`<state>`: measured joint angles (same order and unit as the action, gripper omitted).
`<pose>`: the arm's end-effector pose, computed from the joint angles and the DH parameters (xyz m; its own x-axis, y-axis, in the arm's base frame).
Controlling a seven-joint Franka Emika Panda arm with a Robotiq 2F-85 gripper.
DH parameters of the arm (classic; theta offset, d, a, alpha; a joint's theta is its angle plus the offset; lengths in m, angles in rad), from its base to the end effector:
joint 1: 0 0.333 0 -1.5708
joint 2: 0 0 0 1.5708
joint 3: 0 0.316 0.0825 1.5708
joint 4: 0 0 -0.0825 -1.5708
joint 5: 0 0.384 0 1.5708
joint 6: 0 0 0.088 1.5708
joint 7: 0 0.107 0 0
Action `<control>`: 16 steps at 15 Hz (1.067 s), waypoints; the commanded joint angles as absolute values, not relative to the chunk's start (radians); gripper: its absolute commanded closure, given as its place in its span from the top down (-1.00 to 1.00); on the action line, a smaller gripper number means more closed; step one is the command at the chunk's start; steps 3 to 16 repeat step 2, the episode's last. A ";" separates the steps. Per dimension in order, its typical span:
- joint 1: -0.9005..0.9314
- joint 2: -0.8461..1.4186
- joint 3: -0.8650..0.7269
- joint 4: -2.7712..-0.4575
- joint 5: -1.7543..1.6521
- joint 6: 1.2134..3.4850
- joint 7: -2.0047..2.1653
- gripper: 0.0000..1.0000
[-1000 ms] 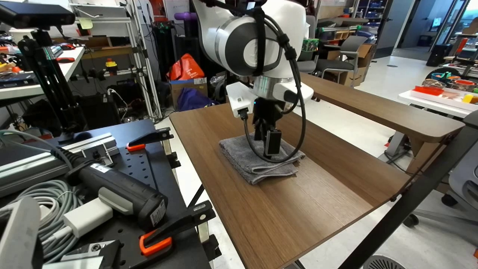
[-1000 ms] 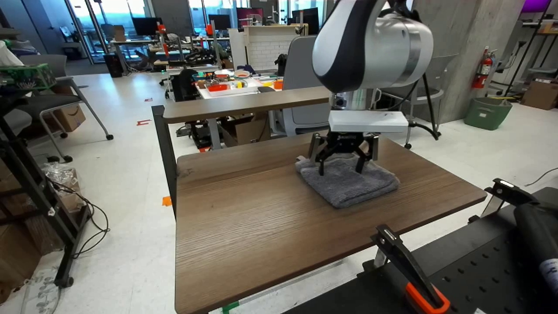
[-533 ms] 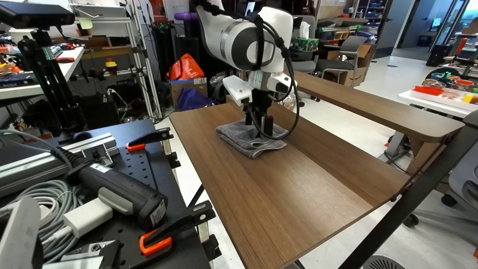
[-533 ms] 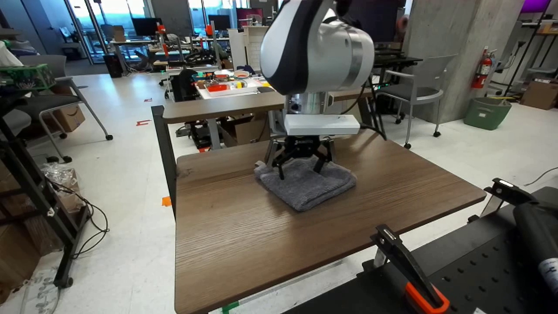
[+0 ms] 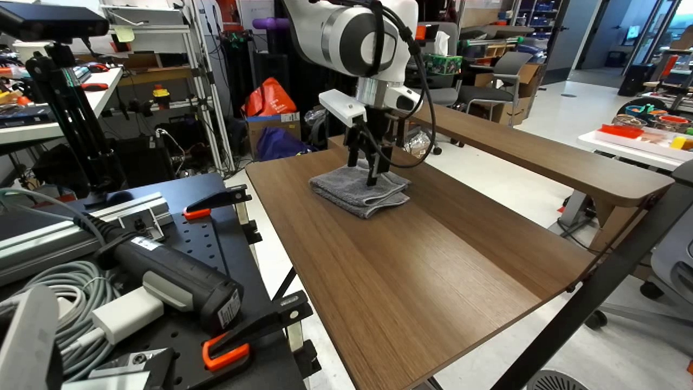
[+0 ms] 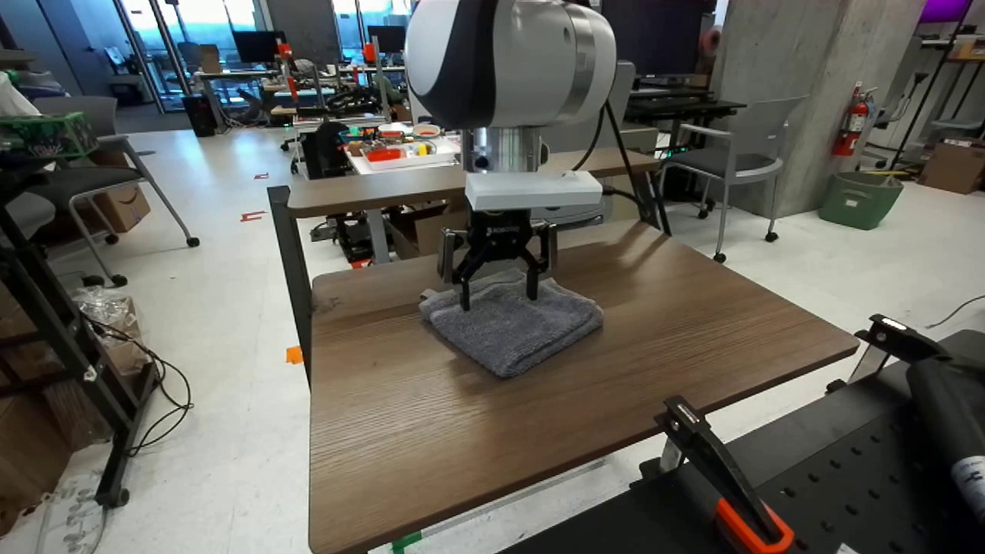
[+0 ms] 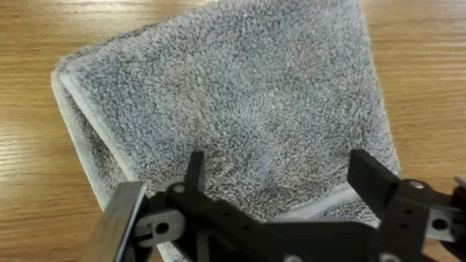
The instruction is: Slide the grey towel to the left
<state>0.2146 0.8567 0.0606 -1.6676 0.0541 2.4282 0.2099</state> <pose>0.6359 0.1766 0.0981 0.9938 0.0070 -0.1114 0.0009 -0.9985 -0.0550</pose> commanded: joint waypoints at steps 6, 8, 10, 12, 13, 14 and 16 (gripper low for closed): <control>0.222 0.823 0.057 -1.690 0.023 2.385 0.205 1.00; 0.222 0.823 0.057 -1.690 0.023 2.385 0.205 1.00; 0.222 0.823 0.057 -1.690 0.023 2.385 0.205 1.00; 0.222 0.823 0.057 -1.690 0.023 2.385 0.205 1.00; 0.222 0.823 0.057 -1.690 0.023 2.385 0.205 1.00; 0.222 0.823 0.057 -1.690 0.023 2.385 0.205 1.00; 0.222 0.823 0.057 -1.690 0.023 2.385 0.205 1.00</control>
